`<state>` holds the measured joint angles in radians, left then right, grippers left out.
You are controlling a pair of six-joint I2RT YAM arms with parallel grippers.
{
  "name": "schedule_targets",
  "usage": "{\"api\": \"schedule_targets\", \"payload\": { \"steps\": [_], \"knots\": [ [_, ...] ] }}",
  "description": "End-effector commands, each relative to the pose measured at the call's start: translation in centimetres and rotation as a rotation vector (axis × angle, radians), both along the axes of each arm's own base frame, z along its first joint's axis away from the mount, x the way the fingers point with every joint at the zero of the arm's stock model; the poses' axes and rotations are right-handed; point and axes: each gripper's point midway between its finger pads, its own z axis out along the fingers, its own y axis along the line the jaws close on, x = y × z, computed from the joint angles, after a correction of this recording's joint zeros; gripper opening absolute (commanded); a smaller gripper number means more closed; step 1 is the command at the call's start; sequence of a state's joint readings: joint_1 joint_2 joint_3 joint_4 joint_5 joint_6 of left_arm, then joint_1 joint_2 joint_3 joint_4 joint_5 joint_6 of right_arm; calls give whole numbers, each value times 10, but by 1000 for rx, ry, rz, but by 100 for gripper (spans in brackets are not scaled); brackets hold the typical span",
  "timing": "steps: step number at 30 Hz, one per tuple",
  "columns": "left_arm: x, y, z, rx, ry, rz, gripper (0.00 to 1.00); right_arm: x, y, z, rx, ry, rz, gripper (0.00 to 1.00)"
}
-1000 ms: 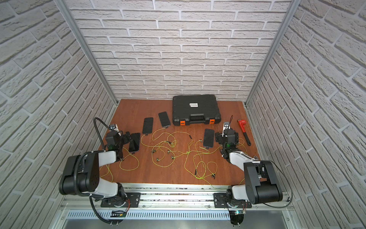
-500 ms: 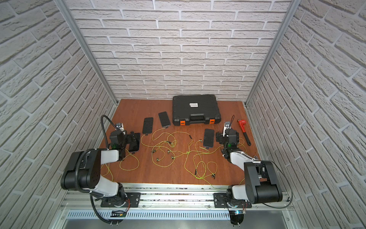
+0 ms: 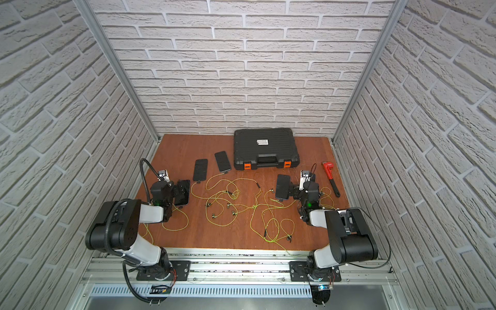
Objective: Plug wired earphones into phones
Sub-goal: Reset both arms
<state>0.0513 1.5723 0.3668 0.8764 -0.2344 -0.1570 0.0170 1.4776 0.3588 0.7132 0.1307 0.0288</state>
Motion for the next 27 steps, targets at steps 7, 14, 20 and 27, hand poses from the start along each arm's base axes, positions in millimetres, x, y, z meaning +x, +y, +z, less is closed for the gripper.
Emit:
{"api": "schedule_targets", "payload": {
  "steps": [7,14,20,27],
  "knots": [
    [5,2,19,23,-86,11,98,14,6,28,16,-113,23,99],
    [6,1,19,27,-83,5,98,12,6,29,16,-119,22,99],
    [7,1,19,27,-79,5,98,12,6,29,15,-118,21,100],
    [7,1,19,24,-77,4,98,12,6,28,16,-116,21,99]
  ]
}}
